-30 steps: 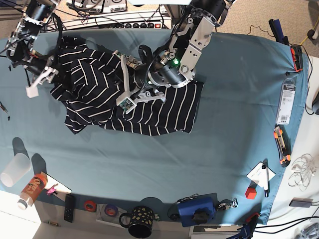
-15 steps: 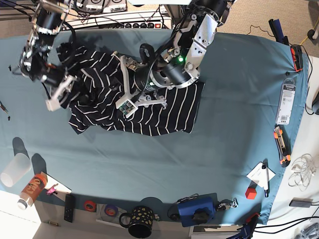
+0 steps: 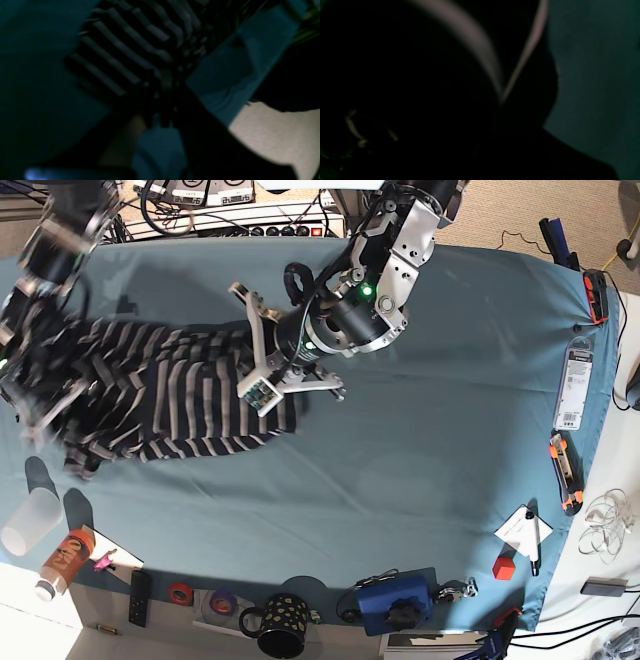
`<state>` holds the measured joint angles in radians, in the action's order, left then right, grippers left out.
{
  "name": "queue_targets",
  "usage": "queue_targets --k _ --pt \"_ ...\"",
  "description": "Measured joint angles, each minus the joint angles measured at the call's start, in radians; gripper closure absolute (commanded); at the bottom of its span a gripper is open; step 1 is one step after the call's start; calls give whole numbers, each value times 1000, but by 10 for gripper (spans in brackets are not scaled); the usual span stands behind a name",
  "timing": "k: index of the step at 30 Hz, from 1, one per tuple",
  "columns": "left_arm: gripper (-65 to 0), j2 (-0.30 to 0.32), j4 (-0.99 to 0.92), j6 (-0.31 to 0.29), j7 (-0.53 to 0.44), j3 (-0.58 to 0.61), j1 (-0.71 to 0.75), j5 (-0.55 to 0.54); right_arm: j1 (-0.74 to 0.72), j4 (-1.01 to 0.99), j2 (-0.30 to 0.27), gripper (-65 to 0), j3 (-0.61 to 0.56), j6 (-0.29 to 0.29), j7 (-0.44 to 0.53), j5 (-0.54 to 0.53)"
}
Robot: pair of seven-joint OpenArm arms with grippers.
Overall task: Layout the t-shirt on the table in an organized manner, then fold the t-shirt properly
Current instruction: 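Fold the collar end over the shirt with the right gripper, then press and flatten the folded bundle with the right gripper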
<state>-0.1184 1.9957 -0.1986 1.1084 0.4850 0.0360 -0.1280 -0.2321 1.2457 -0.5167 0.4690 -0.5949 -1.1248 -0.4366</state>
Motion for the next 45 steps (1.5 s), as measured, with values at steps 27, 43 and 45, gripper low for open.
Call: queue_targets --k 27,43,45 --pt "0 177 0 -8 44 -566 17 -129 120 556 223 0 -412 56 -207 26" --pt "0 182 1 -9 43 -572 19 -161 122 556 226 -174 -766 151 -210 255" --pt "0 182 0 -8 35 -572 23 -161 122 556 226 -192 -766 154 -210 255"
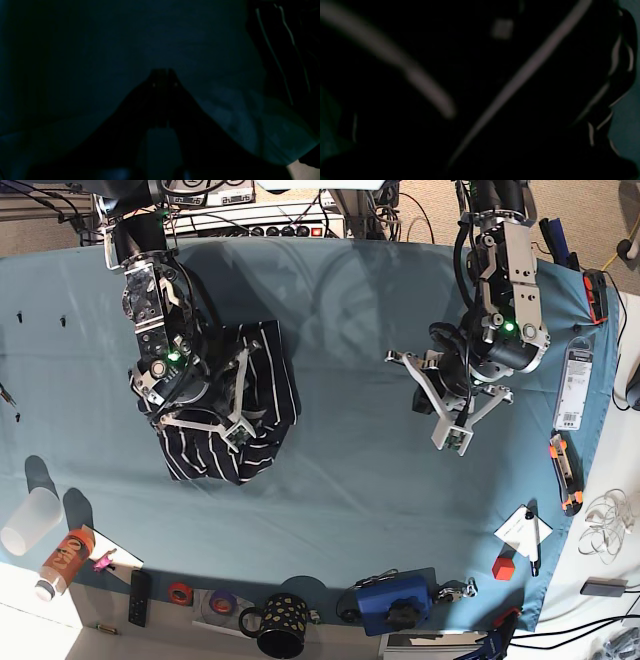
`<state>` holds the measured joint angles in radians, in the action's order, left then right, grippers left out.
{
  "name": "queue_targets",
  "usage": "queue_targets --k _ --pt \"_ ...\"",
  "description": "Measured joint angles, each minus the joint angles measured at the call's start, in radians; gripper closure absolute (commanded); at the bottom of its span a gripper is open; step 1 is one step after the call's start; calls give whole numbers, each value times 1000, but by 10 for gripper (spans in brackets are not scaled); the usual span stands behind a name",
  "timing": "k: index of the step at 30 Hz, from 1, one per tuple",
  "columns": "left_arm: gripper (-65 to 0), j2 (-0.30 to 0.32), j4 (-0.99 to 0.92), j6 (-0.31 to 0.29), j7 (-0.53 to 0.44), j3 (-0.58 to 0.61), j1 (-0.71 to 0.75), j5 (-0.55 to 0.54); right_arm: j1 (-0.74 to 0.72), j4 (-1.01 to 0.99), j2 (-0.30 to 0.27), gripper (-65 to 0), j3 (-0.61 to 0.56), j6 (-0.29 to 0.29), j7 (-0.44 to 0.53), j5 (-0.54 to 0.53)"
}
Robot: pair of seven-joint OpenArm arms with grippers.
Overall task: Layout the t-shirt on the table in an organized manner, then fold the t-shirt properly
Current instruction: 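Press and flatten the folded bundle with the right gripper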
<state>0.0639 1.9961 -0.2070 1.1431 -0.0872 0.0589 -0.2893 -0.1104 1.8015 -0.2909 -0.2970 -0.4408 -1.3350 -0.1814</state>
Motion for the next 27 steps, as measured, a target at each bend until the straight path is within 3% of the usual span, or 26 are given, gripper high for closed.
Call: queue_targets --k 5,9,12,19,21,23,24,25,27 --pt "0 0 0 0 -4 0 13 0 -2 61 -4 -192 1 23 -57 -132" --pt "0 0 0 0 -25 0 13 0 -3 153 -2 -192 -1 -44 -10 -266" --pt "0 0 0 0 -25 0 13 0 -3 171 -2 -192 0 -45 31 -262" --pt "0 0 0 0 -25 0 27 0 -3 171 -3 -192 0 -45 -4 -233" --pt "0 0 0 0 -25 0 27 0 -3 171 -3 -192 0 -46 -4 -283" --pt "0 0 0 0 -25 0 27 0 -3 172 -5 -192 0 -130 -34 -384" --pt "0 0 0 0 -25 0 26 0 0 174 -5 -192 -2 -136 -47 -398" --pt "0 0 0 0 -25 0 27 0 1 174 -6 -192 -3 -137 -58 -388" --pt "0 0 0 0 -25 0 27 0 0 174 -10 -192 -2 -120 -64 -267"
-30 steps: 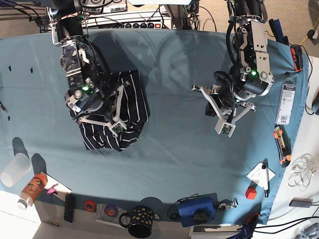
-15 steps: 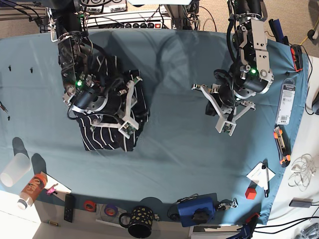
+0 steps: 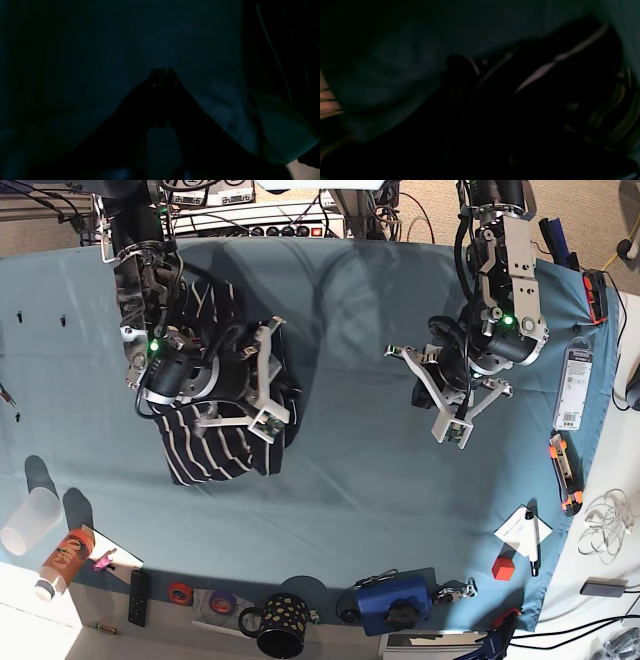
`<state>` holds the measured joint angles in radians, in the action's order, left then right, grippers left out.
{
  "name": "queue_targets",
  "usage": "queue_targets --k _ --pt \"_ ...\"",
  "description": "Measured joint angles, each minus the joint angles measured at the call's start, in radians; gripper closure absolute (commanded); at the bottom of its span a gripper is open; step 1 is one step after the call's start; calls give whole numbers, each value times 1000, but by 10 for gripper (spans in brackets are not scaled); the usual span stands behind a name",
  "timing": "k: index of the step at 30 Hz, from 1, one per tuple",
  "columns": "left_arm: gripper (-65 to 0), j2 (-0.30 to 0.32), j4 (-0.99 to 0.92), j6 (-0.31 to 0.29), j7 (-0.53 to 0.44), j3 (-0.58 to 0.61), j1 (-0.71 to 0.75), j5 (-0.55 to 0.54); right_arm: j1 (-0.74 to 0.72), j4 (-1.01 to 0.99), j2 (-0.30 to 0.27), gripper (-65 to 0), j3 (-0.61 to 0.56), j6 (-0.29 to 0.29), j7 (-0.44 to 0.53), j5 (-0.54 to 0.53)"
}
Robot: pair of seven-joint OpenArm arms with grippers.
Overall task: Layout the t-shirt on the table in an organized manner, then fold the t-shirt properly
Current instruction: 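Press and flatten the folded bundle with the right gripper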
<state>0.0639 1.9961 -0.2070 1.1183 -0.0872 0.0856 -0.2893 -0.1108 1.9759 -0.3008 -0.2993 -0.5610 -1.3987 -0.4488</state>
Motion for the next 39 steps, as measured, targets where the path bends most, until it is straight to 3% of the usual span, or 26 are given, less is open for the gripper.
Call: queue_targets --k 5,10,12,13,18,21,25,29,32,36,39 --pt "0 0 0 0 0 0 0 0 -2 0 -10 -192 3 124 42 272" --pt "0 0 0 0 -1 0 0 0 -2 0 -19 -192 2 155 68 240" --pt "0 0 0 0 -13 0 0 0 -9 0 -16 -191 0 287 78 243" --pt "0 0 0 0 -16 0 0 0 -14 0 -14 -191 0 295 94 269" --pt "0 0 0 0 -23 0 0 0 -11 -81 -20 -192 -52 272 56 387" --pt "0 0 0 0 -23 0 0 -8 -24 -79 -21 -192 -54 274 101 415" --pt "0 0 0 0 -23 0 0 -18 -45 -51 -21 -192 -54 275 105 396" --pt "0 0 0 -55 -23 0 0 -18 -50 -50 -21 -295 -54 218 129 340" --pt "0 0 0 -55 -23 0 0 -19 -50 -50 -23 -308 -54 183 142 291" --pt "-15 0 0 -55 -23 0 0 -18 -55 -10 -20 -308 -53 221 61 263" --pt "-16 0 0 -55 -27 0 0 -18 -48 85 -20 -308 -43 219 77 258"
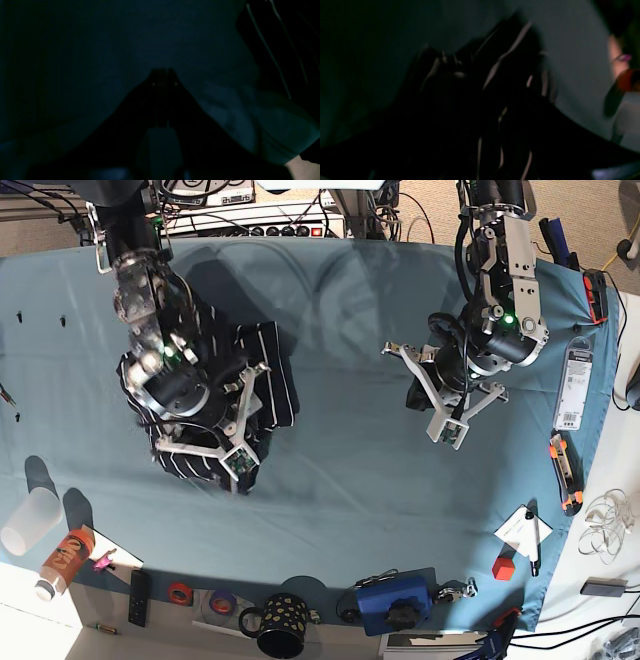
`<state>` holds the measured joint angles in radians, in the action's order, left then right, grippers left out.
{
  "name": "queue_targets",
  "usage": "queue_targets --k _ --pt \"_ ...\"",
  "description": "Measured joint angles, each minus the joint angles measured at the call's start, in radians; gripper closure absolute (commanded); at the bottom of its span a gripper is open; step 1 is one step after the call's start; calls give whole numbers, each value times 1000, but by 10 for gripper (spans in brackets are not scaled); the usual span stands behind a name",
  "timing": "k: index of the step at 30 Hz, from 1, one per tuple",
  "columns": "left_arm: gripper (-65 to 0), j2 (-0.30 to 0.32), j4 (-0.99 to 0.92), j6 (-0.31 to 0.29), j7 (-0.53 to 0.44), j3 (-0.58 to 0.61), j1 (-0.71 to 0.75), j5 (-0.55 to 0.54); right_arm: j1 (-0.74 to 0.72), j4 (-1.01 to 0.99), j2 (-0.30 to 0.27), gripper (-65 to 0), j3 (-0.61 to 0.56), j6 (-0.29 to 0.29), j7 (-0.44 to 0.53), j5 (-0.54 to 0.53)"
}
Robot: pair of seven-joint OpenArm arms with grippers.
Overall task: Layout the t-shirt on the table in an organized manner, then fold the t-shirt properly
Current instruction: 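Press and flatten the folded bundle with the right gripper, then lower the left gripper onto the bundle and smooth its edge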
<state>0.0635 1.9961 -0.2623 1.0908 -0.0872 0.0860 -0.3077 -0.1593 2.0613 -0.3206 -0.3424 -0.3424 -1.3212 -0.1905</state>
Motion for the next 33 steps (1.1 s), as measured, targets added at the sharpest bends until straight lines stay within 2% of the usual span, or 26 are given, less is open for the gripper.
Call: queue_targets --k 4,7,13,15,16,20,22,26,30,33 --pt "-16 0 0 0 0 0 0 0 7 113 3 -307 29 -12 88 1" --pt "-16 0 0 0 -19 0 4 0 6 140 3 -307 92 -13 126 2" --pt "-16 0 0 0 -53 0 16 -32 4 56 5 -307 319 1 155 -31" --pt "-16 0 0 0 -79 0 16 -50 4 -28 3 -307 413 -6 129 -117" --pt "-16 0 0 -4 -88 0 16 -62 5 -72 2 -307 459 -37 98 -184" --pt "-15 0 0 -108 -143 5 13 -146 7 -217 6 -307 610 -132 -42 -396" --pt "-13 1 -14 -132 -179 41 1 -146 13 -270 6 -307 691 -179 -92 -496" --pt "-5 0 -99 -143 -193 197 -82 -138 60 -334 5 -307 804 -232 -93 -645" --pt "-5 0 -202 -143 -215 366 -207 -72 122 -346 8 -307 832 -254 -92 -674" --pt "-5 -38 -230 -143 -225 447 -300 -36 172 -346 8 -307 822 -262 -92 -673"
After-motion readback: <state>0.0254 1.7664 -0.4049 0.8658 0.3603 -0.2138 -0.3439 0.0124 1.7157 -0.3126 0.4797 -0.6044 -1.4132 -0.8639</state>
